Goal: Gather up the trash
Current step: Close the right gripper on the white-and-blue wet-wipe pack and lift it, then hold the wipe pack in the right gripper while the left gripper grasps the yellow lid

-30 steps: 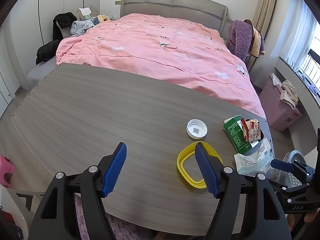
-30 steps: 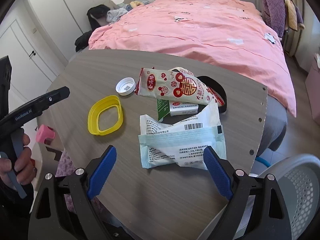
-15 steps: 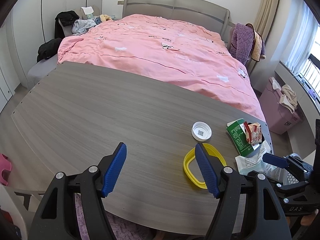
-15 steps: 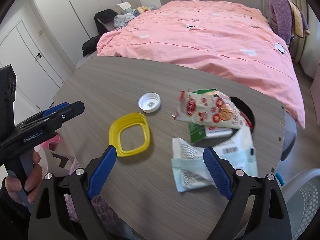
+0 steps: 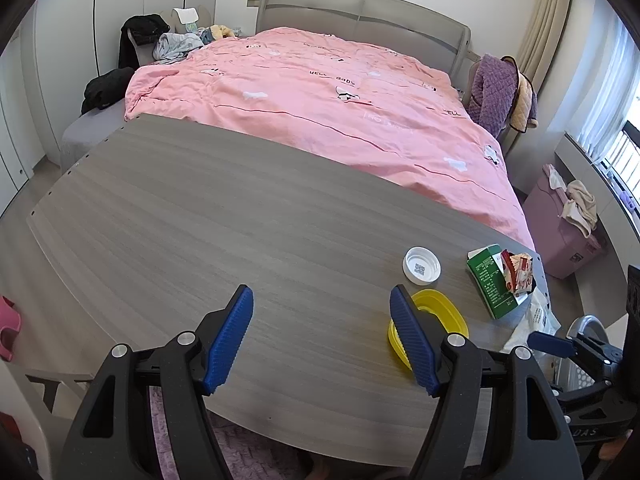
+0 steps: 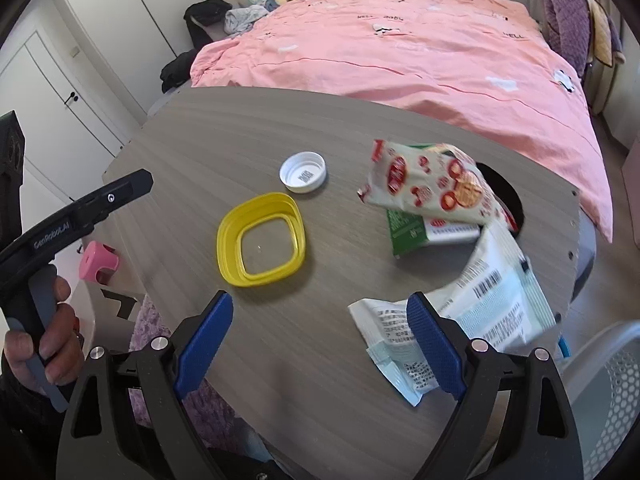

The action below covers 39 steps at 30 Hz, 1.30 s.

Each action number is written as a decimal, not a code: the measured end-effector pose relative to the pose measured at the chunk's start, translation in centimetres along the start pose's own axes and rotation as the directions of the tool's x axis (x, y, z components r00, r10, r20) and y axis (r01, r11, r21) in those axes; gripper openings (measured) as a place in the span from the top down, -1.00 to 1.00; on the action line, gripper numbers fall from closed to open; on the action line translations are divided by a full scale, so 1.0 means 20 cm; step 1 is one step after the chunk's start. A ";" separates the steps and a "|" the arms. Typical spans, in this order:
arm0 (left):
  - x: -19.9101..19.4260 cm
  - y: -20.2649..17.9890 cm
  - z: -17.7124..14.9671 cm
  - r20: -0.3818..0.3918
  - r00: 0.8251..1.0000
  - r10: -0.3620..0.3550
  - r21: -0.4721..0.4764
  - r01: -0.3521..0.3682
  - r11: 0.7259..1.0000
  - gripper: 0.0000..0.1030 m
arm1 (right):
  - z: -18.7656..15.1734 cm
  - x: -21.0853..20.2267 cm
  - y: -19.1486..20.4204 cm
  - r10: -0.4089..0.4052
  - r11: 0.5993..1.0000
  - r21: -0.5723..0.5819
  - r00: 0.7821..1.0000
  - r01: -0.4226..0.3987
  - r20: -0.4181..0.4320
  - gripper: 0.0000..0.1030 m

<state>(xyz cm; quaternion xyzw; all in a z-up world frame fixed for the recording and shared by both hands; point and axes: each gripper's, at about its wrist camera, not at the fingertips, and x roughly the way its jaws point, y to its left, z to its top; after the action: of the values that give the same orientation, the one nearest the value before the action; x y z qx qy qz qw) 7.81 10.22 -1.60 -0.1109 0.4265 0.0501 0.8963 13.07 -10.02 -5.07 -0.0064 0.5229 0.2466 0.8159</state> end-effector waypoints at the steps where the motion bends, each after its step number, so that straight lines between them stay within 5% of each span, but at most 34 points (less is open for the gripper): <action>1: 0.00 0.00 0.00 -0.002 1.000 -0.003 0.000 0.003 1.000 -0.32 | -0.02 -0.01 -0.01 -0.004 1.000 0.008 1.000 0.004 0.001 -0.69; 8: 0.03 -0.02 -0.02 -0.016 0.999 -0.029 0.009 0.030 1.000 -0.32 | -0.11 -0.19 -0.09 -0.055 0.989 0.141 0.994 0.042 0.092 -0.69; 20: 0.11 -0.07 -0.07 -0.062 0.997 -0.056 0.064 0.060 0.996 -0.32 | -0.10 -0.13 -0.21 -0.341 0.901 0.316 0.936 0.297 0.090 -0.63; 29: 0.14 -0.09 -0.13 -0.097 0.994 -0.049 0.091 0.058 0.994 -0.32 | -0.10 -0.01 -0.27 -0.382 0.864 0.363 0.924 0.349 0.021 -0.34; 31: 0.14 -0.10 -0.13 -0.105 0.993 -0.050 0.098 0.061 0.993 -0.32 | -0.10 0.01 -0.29 -0.368 0.864 0.373 0.930 0.338 0.012 -0.09; 39: 0.13 -0.14 -0.16 -0.122 0.991 -0.056 0.128 0.072 0.989 -0.32 | -0.14 -0.01 -0.27 -0.326 0.879 0.382 0.944 0.285 0.046 0.03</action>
<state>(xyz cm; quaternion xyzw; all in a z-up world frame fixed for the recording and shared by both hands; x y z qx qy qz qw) 7.60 6.67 -5.13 -0.0680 0.4774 -0.0137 0.8760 12.88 -15.61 -7.43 0.0787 0.5068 0.0114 0.8584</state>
